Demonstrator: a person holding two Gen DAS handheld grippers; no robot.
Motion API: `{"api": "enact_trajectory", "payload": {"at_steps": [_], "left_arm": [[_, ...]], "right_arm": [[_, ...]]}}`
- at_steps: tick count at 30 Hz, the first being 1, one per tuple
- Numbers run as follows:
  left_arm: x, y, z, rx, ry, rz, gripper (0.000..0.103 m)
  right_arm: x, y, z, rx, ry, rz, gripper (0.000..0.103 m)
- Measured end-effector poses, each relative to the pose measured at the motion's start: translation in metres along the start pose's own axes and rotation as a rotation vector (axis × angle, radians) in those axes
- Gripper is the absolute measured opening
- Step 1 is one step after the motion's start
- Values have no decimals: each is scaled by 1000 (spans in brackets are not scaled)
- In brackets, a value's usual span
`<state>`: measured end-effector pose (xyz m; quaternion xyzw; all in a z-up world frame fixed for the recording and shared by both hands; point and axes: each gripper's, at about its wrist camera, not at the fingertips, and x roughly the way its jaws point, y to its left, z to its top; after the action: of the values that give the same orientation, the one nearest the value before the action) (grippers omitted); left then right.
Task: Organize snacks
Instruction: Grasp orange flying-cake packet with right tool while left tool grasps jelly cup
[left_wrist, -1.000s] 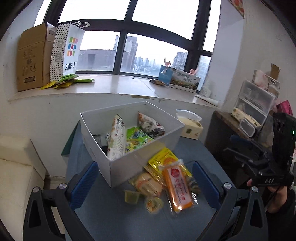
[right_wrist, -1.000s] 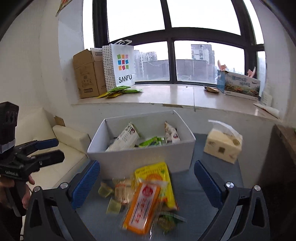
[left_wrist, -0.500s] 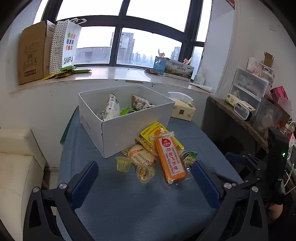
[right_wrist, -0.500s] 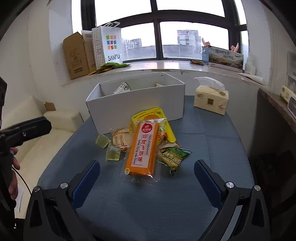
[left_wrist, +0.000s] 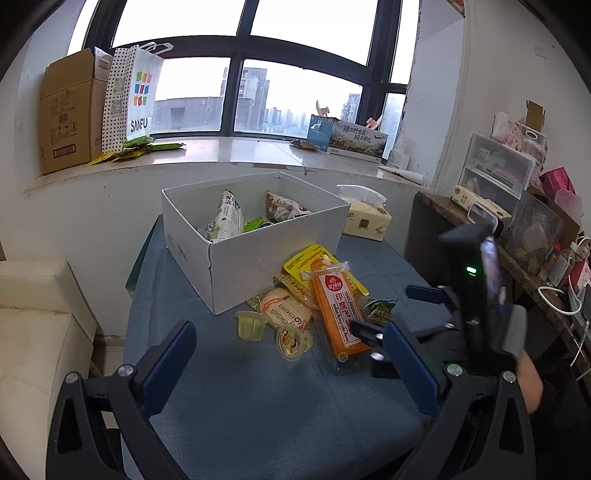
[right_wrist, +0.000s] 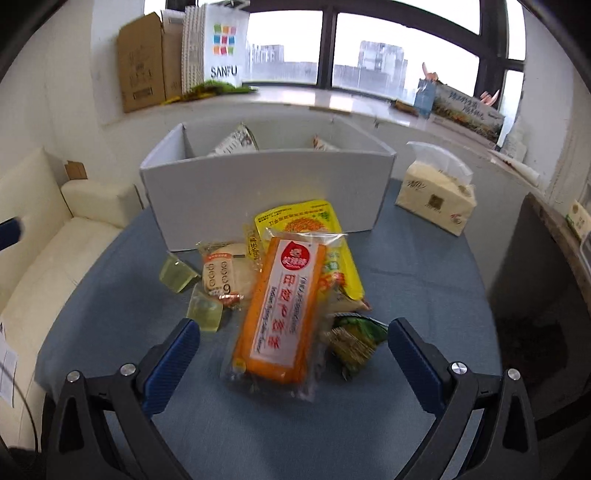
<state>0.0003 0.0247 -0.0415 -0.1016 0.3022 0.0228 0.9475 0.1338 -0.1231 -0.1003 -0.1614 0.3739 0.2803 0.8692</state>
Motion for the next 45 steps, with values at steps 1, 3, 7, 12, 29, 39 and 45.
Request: {"api": "enact_trajectory", "payload": {"at_steps": [1,3,7,12,29,39,45], "left_arm": [[0,0,0,2,0,4,103],[1,1,-1,1,7,9,103],[4,5,-4,-5,20,15,103],[11,11,-6,-26,40,21,103],[100,33,-4,-55,186,47,103],[178,45,-1,-107,310,83,99],[187,55,-11,-146,338,23,46]], "right_arm": [[9,0,3,15,12,2,103],[25,0,8,34,34,6,103],[57,8,11,28,94,-77,103],[69,26,3,-80,97,-134,80],[-30,-41,-12,165,-120,132,65],[-53,-63,-25,218,-150,145,65],[-50,-60,-26,207,-145,160,64]]}}
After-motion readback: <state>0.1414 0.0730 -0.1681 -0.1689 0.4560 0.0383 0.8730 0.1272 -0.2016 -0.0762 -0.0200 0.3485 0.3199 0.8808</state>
